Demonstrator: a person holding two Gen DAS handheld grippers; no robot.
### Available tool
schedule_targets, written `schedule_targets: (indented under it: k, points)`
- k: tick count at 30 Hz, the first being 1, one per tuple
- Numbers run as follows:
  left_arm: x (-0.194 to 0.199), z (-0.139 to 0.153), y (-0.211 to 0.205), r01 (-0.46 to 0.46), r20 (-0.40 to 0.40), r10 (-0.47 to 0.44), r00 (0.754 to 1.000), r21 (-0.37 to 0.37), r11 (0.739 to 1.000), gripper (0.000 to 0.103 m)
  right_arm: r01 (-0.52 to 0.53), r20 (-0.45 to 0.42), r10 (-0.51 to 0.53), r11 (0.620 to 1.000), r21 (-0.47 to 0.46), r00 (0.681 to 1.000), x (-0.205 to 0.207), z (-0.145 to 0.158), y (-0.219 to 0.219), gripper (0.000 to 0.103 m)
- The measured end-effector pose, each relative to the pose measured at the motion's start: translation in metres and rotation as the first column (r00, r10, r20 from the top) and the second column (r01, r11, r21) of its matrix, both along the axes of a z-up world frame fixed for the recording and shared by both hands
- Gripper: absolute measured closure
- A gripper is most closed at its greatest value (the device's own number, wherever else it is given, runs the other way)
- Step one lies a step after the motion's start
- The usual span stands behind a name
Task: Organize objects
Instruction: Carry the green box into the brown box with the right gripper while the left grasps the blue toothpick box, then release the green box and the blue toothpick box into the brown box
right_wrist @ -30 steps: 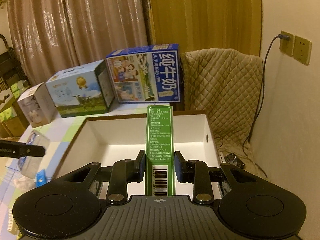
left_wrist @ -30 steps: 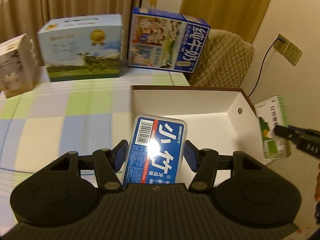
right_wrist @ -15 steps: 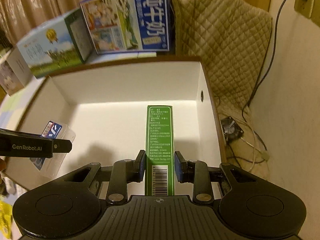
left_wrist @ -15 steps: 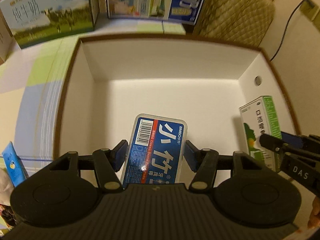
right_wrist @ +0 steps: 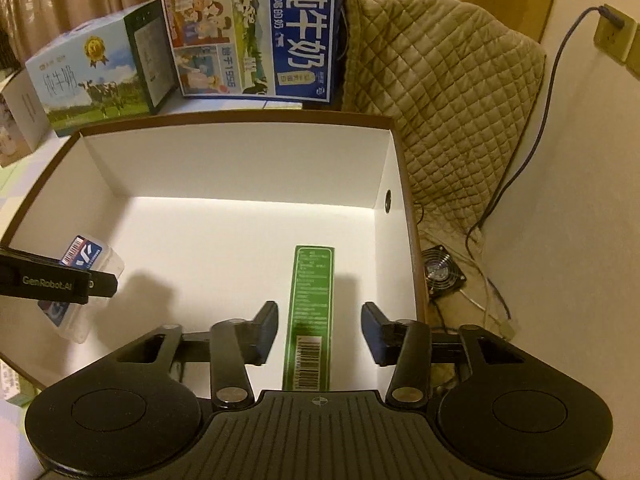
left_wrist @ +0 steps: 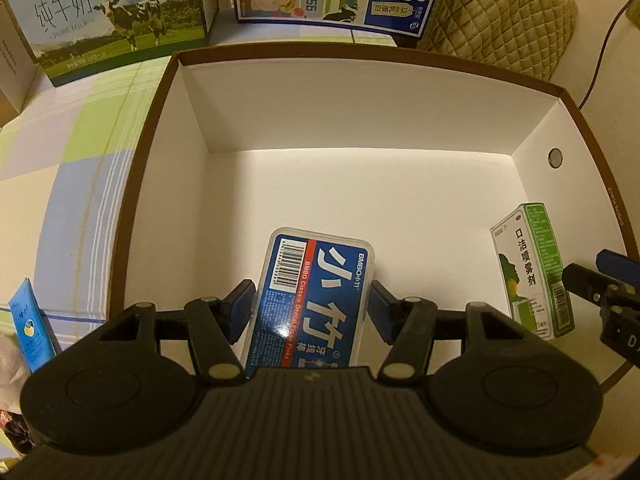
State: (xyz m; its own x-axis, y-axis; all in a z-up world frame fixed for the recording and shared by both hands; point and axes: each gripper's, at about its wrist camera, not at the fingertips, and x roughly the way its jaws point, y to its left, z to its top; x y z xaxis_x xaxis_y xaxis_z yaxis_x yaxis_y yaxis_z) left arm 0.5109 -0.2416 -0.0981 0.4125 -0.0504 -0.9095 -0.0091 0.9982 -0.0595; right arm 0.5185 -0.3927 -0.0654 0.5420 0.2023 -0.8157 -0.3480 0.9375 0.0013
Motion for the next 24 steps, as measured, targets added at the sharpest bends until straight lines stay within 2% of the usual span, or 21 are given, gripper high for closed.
schedule_targets:
  k: [2, 4, 6, 8, 10, 16, 24]
  points:
    - [-0.001, 0.003, 0.001, 0.001, 0.013, -0.001, 1.000, 0.007, 1.000, 0.032, 0.002, -0.004, -0.002, 1.000, 0.020, 1.000, -0.003, 0.003, -0.002, 0.052]
    - [-0.002, 0.008, 0.003, 0.009, 0.029, -0.009, 1.000, -0.001, 1.000, 0.030, 0.004, -0.008, -0.004, 0.998, 0.056, 1.000, -0.006, 0.008, -0.003, 0.048]
    - [-0.004, 0.014, 0.002, 0.009, 0.041, -0.009, 0.999, 0.012, 1.000, 0.023, 0.007, -0.011, -0.006, 0.997, 0.080, 1.000, -0.009, 0.012, -0.005, 0.043]
    - [-0.007, 0.022, 0.003, 0.020, 0.066, -0.022, 0.998, 0.022, 1.000, 0.022, 0.008, -0.005, -0.008, 0.996, 0.093, 1.000, -0.013, 0.017, -0.007, 0.038]
    - [-0.012, 0.031, 0.005, 0.034, 0.078, -0.034, 0.996, -0.001, 0.999, 0.022, 0.009, 0.001, -0.009, 0.994, 0.105, 1.000, -0.017, 0.022, -0.009, 0.036]
    - [-0.035, 0.061, 0.015, 0.053, 0.140, -0.048, 0.989, -0.027, 0.998, 0.020, 0.010, 0.028, -0.014, 0.988, 0.151, 1.000, -0.032, 0.037, -0.016, 0.034]
    - [-0.085, 0.095, 0.056, -0.004, 0.196, 0.011, 0.980, -0.031, 1.000, 0.018, -0.001, 0.080, -0.017, 0.977, 0.215, 0.997, -0.054, 0.057, -0.020, 0.033]
